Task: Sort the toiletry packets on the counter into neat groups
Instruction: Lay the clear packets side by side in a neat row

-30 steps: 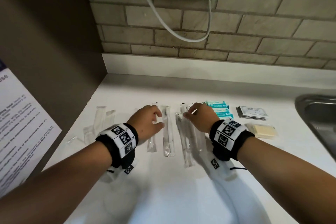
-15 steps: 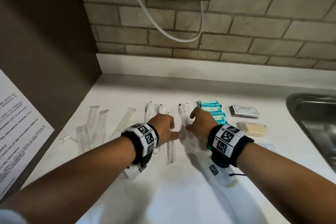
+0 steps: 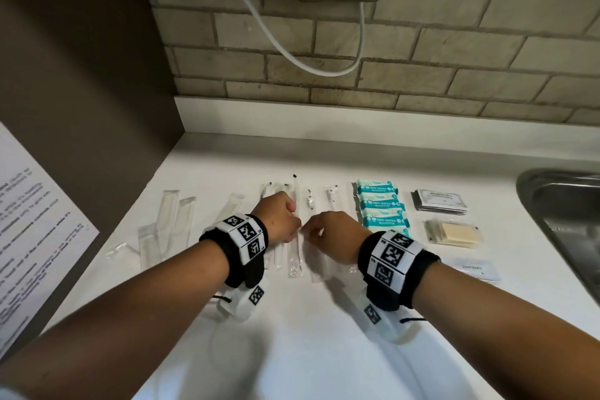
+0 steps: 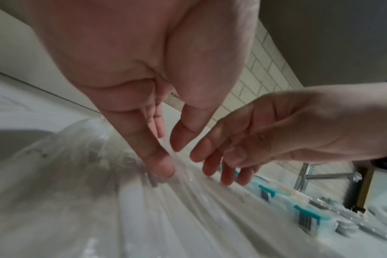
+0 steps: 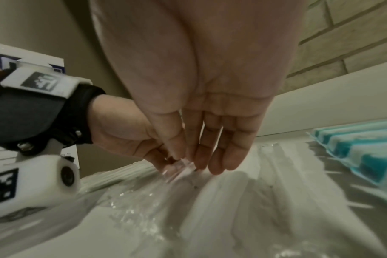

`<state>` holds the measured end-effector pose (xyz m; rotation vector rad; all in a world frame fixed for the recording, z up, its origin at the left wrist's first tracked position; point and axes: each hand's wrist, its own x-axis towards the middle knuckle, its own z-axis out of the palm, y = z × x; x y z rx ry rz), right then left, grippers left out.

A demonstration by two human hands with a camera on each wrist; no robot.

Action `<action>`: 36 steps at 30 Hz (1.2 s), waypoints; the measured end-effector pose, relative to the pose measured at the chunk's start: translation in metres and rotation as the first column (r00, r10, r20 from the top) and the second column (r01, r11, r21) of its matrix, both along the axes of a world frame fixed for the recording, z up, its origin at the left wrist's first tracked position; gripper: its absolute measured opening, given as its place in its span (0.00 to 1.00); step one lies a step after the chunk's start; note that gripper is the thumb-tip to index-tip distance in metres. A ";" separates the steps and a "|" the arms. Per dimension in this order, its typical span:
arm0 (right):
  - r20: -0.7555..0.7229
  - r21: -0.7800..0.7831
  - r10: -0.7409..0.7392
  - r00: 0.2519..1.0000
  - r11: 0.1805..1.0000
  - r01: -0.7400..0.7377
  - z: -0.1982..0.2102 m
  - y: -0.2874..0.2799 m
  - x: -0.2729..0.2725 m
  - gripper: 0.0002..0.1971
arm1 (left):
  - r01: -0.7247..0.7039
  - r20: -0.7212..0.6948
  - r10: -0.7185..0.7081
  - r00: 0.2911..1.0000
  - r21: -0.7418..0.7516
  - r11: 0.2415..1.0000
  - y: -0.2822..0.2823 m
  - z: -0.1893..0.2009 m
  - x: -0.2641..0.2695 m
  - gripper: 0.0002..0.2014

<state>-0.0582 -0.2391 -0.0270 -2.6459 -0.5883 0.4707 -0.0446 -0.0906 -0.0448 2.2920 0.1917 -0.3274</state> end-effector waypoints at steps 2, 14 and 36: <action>0.008 0.062 -0.043 0.999 0.997 0.042 0.000 -0.004 0.002 0.14 | 0.006 0.016 -0.007 1.000 0.042 0.999 0.000 -0.002 0.001 0.10; -0.018 -0.129 -0.160 0.987 0.979 0.156 -0.006 0.007 0.009 0.17 | 0.003 0.202 -0.041 0.979 0.182 0.983 0.001 0.006 0.013 0.07; 0.035 -0.606 -0.052 0.998 0.793 0.063 0.020 -0.009 0.026 0.14 | 0.165 -0.050 -0.157 0.986 0.255 0.953 -0.037 0.011 0.002 0.12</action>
